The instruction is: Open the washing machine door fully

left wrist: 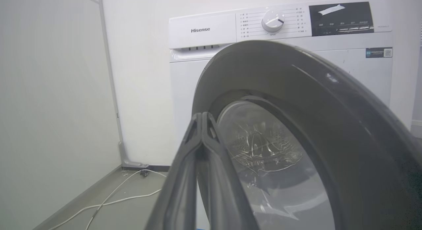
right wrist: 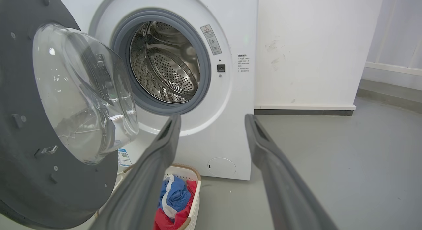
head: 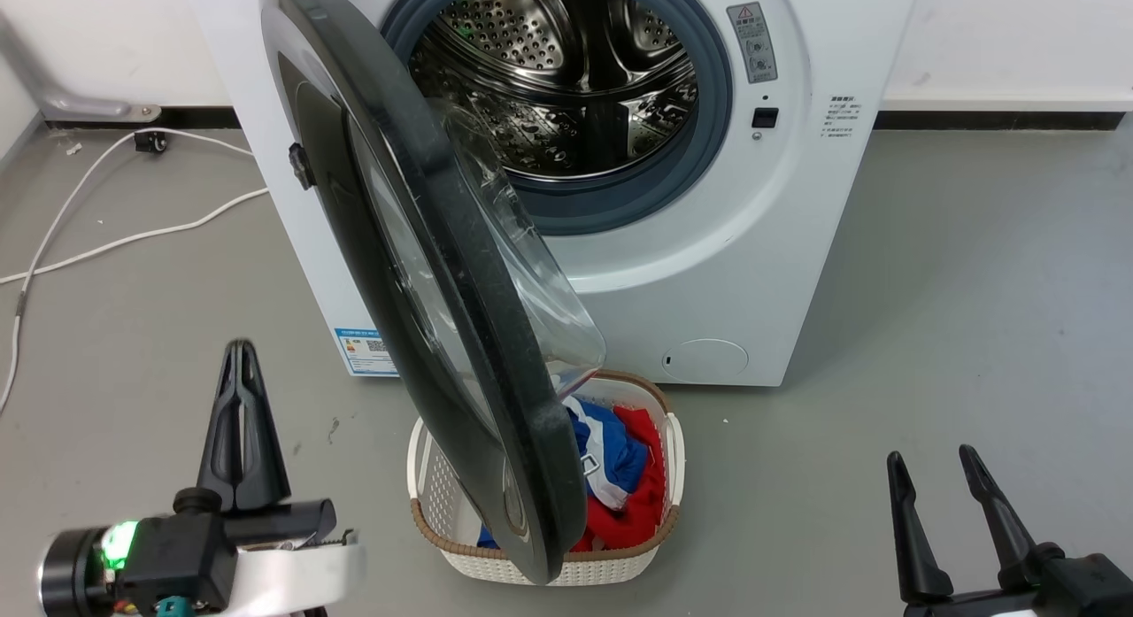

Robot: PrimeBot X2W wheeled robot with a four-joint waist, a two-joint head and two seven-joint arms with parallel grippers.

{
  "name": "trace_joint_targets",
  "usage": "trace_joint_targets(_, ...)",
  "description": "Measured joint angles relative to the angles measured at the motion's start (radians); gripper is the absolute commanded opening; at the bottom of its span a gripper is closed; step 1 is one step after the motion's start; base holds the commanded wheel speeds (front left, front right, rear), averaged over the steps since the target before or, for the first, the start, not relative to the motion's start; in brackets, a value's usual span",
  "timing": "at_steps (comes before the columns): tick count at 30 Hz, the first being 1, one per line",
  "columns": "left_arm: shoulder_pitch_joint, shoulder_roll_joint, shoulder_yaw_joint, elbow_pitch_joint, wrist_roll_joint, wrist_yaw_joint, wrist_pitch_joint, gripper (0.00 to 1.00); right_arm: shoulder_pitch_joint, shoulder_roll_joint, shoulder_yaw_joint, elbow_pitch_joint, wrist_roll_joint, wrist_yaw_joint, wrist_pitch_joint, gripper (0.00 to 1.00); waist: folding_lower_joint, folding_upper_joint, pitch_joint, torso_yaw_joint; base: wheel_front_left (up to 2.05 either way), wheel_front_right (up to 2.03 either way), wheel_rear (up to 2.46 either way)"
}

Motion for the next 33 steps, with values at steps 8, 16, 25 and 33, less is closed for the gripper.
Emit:
trace_joint_targets(8,-0.052,0.004,-0.089,-0.168,0.041,-0.011,0.000,0.00,0.002,0.000,0.002,0.002,0.004,0.000,0.000,1.00,0.0000,0.0000,-0.010,-0.004,0.00,0.00,0.00)
trace_joint_targets(16,-0.104,0.004,-0.249,-0.231,0.063,-0.047,0.000,0.00,0.002,0.000,0.009,0.002,0.002,0.000,0.000,1.00,0.0000,0.0000,-0.019,-0.006,0.00,0.00,0.00)
trace_joint_targets(25,-0.149,0.000,-0.437,-0.219,0.045,-0.078,0.000,0.00,0.002,0.000,0.017,0.001,-0.004,0.000,0.000,1.00,0.0000,0.0000,-0.022,-0.014,0.00,0.00,0.00)
trace_joint_targets(33,-0.163,-0.004,-0.588,-0.150,0.011,-0.091,0.000,0.00,0.001,0.000,0.016,-0.001,-0.003,0.000,0.000,1.00,0.0000,0.0000,-0.010,-0.012,0.00,0.00,0.00)
